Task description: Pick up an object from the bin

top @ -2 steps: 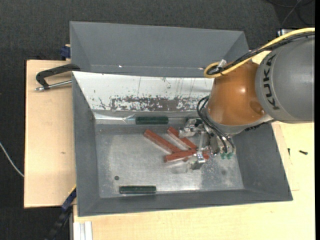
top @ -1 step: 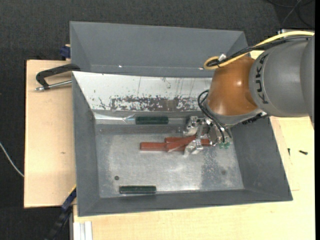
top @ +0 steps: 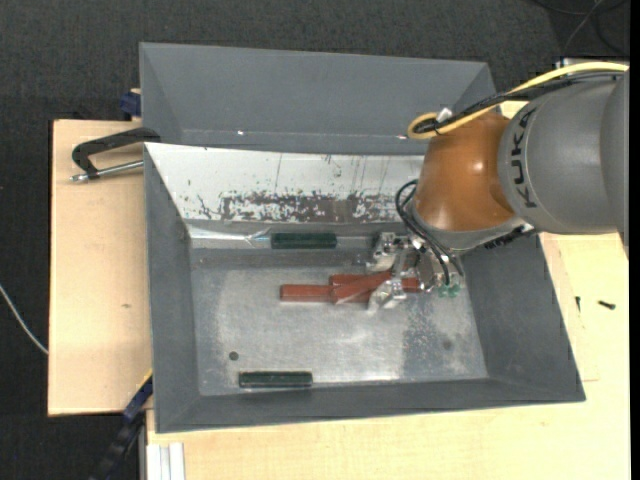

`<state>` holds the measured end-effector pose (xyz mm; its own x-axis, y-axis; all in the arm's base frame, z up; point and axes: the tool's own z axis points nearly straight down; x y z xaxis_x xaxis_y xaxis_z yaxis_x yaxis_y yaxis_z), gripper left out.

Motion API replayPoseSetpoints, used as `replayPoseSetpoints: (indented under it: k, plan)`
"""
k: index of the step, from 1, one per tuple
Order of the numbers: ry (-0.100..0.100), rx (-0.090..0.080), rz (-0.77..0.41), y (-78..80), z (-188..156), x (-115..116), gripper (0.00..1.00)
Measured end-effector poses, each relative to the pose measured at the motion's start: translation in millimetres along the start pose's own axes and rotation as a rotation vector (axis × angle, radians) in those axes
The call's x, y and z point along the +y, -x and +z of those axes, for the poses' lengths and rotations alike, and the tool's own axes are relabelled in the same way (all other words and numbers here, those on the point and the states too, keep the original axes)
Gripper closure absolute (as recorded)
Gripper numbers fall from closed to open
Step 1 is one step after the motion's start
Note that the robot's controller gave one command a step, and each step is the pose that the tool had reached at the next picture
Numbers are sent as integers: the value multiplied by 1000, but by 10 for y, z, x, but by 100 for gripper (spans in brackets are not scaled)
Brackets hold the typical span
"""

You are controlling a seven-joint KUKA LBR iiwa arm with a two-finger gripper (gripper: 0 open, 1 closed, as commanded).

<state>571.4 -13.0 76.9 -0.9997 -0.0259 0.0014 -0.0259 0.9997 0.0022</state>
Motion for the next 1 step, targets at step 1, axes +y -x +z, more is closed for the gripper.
replayPoseSetpoints:
  k: [1]
  plan:
    - [-1, -5, 20, 60, -1963, -28, 100]
